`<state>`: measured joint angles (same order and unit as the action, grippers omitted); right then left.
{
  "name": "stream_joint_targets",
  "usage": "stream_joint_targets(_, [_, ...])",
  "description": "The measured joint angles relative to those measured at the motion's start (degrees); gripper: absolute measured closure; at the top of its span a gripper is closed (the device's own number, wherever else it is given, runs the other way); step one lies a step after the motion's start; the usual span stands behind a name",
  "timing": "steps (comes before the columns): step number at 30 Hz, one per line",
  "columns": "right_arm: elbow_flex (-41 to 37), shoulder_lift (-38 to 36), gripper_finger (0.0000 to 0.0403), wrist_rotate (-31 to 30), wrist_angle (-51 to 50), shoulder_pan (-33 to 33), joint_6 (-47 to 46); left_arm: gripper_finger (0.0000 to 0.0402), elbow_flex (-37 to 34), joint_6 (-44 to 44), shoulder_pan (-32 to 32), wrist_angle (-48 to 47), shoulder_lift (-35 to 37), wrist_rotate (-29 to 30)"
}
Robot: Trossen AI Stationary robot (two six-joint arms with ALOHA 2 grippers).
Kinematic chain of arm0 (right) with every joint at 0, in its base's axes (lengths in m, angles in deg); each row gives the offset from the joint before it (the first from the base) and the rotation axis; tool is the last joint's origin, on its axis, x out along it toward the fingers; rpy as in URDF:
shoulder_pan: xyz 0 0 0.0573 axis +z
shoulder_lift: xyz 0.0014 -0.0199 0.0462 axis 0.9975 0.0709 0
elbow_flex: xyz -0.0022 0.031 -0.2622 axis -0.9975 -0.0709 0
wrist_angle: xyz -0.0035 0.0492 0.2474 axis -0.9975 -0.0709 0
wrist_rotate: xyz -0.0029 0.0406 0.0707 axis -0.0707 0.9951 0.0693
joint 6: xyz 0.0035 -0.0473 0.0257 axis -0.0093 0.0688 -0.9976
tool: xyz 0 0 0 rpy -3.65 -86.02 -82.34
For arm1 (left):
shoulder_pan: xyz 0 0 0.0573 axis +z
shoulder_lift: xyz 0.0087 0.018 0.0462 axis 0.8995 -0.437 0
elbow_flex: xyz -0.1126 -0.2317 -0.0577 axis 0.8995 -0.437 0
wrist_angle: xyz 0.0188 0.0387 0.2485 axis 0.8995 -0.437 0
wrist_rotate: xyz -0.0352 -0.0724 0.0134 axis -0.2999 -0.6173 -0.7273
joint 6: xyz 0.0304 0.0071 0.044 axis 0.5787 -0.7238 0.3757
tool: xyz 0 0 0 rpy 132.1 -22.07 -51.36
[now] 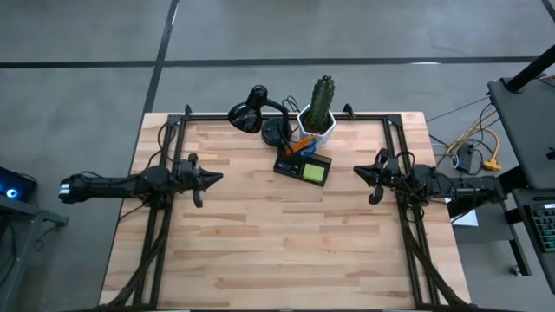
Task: Pick and place office supplies into organizer
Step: Return to Home Position
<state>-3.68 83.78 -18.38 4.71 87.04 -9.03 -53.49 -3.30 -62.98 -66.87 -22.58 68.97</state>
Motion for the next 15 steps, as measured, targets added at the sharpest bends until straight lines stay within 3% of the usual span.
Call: stream_joint_targets(15, [0.0,0.0,0.0394,0.0,0.0,0.0,0.0,0.0402,0.0,0.0,0.0,0.0,-0.5,0.0])
